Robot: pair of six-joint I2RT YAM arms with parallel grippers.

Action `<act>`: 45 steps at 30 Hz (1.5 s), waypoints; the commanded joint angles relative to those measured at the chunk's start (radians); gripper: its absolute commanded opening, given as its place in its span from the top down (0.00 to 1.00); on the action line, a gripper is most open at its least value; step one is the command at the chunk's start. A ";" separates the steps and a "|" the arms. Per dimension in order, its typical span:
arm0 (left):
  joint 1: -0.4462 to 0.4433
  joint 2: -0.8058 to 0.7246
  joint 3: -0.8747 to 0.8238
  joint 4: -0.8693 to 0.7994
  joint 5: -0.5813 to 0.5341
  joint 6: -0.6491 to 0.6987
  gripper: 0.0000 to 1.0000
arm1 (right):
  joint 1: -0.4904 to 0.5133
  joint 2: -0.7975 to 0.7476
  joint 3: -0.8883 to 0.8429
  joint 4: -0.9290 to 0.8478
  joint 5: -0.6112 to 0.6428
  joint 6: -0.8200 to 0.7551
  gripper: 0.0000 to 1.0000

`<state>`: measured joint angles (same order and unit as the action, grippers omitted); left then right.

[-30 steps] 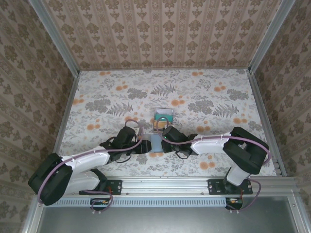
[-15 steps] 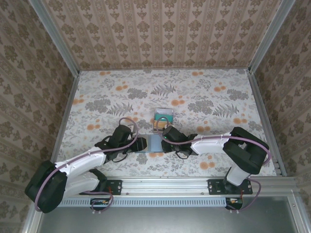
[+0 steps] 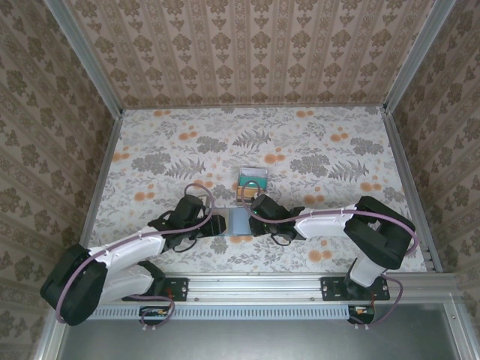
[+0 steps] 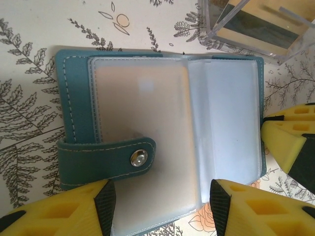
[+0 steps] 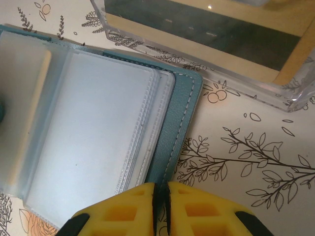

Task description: Take the credit cards out of the card holder

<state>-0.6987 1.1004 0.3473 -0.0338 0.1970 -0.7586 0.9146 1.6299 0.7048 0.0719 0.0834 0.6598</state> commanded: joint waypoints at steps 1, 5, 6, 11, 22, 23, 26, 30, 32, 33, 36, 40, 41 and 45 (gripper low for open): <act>0.005 0.009 -0.013 -0.008 -0.016 0.008 0.44 | 0.010 0.008 0.018 -0.024 0.000 0.014 0.84; 0.004 0.016 -0.013 -0.008 -0.013 0.007 0.44 | 0.011 0.009 0.018 -0.024 0.001 0.014 0.84; 0.003 0.018 -0.013 -0.008 -0.009 0.007 0.44 | 0.012 0.010 0.018 -0.024 0.000 0.014 0.84; -0.005 0.010 -0.013 -0.035 -0.012 0.007 0.45 | 0.012 0.010 0.018 -0.026 0.000 0.014 0.84; -0.024 0.000 -0.019 -0.023 -0.008 0.004 0.45 | 0.012 0.016 0.022 -0.025 0.000 0.014 0.84; -0.025 0.007 -0.019 -0.007 0.002 0.002 0.44 | 0.013 0.016 0.022 -0.025 0.000 0.014 0.84; -0.031 0.032 -0.022 0.049 0.030 -0.010 0.42 | 0.012 0.016 0.024 -0.024 -0.001 0.014 0.84; -0.052 0.049 -0.023 0.114 0.042 -0.030 0.38 | 0.014 0.016 0.025 -0.026 -0.001 0.016 0.84; -0.062 0.054 -0.012 0.115 0.038 -0.028 0.37 | 0.015 0.016 0.024 -0.026 -0.001 0.015 0.84; -0.064 0.056 -0.010 0.119 0.038 -0.029 0.37 | 0.013 0.016 0.024 -0.026 -0.001 0.015 0.84; -0.070 0.060 0.001 0.122 0.039 -0.027 0.35 | 0.013 0.016 0.025 -0.027 0.000 0.018 0.84; -0.077 0.061 0.009 0.119 0.038 -0.025 0.30 | 0.014 0.016 0.024 -0.029 0.002 0.015 0.84; -0.078 0.061 0.014 0.118 0.038 -0.024 0.26 | 0.014 0.016 0.023 -0.028 0.002 0.015 0.84; -0.084 0.060 0.028 0.105 0.037 -0.015 0.07 | 0.013 0.015 0.021 -0.030 0.003 0.015 0.84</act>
<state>-0.7731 1.1522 0.3527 0.0776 0.2237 -0.7776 0.9192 1.6318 0.7063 0.0711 0.0834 0.6624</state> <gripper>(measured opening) 0.911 0.158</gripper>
